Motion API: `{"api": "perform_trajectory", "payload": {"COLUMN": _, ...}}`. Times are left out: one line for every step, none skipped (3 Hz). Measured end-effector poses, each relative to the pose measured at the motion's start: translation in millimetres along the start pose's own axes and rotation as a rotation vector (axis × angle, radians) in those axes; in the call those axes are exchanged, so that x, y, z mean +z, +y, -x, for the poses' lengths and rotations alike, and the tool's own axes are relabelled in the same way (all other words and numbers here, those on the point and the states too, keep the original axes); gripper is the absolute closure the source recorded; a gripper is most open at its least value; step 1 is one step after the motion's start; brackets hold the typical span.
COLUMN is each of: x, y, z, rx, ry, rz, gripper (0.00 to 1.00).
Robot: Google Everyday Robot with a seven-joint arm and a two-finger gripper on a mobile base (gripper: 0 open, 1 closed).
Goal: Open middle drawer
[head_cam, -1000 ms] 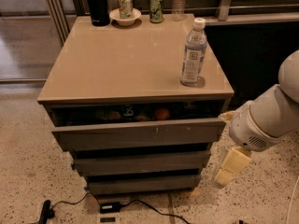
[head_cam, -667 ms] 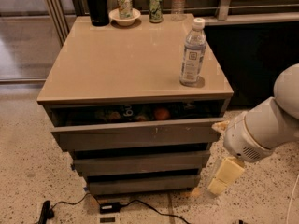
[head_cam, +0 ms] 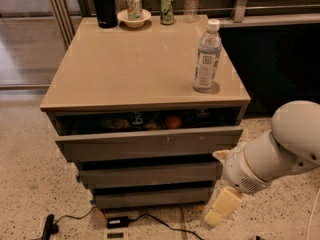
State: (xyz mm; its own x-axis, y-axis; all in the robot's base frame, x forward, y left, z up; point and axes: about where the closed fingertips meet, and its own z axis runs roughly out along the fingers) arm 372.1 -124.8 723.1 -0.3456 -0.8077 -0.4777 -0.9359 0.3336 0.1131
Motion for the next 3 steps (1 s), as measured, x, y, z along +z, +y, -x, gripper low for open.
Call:
{"api": "perform_trajectory", "payload": {"x": 26.5, "y": 6.9, "z": -0.7, "rx": 0.001, "ry": -0.008, "rz": 0.016, "gripper": 0.0}}
{"api": "perform_trajectory", "payload": {"x": 51.6, "y": 11.1, "z": -3.7, "rx": -0.005, "ry": -0.008, "rz": 0.011, "gripper": 0.0}}
{"api": "perform_trajectory", "payload": {"x": 74.3, "y": 13.8, "z": -5.5, "rx": -0.021, "ry": 0.007, "rz": -0.04, "gripper": 0.0}}
